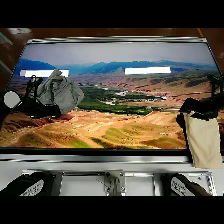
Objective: Fold the shirts.
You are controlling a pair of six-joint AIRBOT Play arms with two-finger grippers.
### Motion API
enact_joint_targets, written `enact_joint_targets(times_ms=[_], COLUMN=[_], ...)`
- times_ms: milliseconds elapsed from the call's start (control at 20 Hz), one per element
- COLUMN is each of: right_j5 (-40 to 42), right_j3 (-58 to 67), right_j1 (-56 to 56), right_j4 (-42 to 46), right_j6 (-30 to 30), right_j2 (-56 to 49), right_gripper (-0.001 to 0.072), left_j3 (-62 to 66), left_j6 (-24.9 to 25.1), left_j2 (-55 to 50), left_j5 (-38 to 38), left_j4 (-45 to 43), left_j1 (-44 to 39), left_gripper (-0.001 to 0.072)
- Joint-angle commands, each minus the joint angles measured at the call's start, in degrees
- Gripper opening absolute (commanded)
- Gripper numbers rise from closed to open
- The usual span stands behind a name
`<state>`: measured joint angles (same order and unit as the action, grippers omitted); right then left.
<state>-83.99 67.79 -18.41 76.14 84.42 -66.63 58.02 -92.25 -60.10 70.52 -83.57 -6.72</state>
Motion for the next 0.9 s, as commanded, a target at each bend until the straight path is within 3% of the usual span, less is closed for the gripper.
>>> enact_joint_targets(times_ms=[0,850], right_j5=[0.0,2.6], right_j3=[0.1,0.1], right_j1=[0.0,0.0], right_j4=[0.0,-2.8], right_j6=[0.0,0.0], right_j2=[0.0,-0.1], right_gripper=[0.0676,0.0676], left_j3=[0.0,0.0], left_j6=[0.0,0.0], left_j2=[0.0,-0.3], left_j5=[0.0,-0.1], left_j4=[0.0,0.1], left_j1=[0.0,-0.1], left_gripper=[0.0703,0.0703])
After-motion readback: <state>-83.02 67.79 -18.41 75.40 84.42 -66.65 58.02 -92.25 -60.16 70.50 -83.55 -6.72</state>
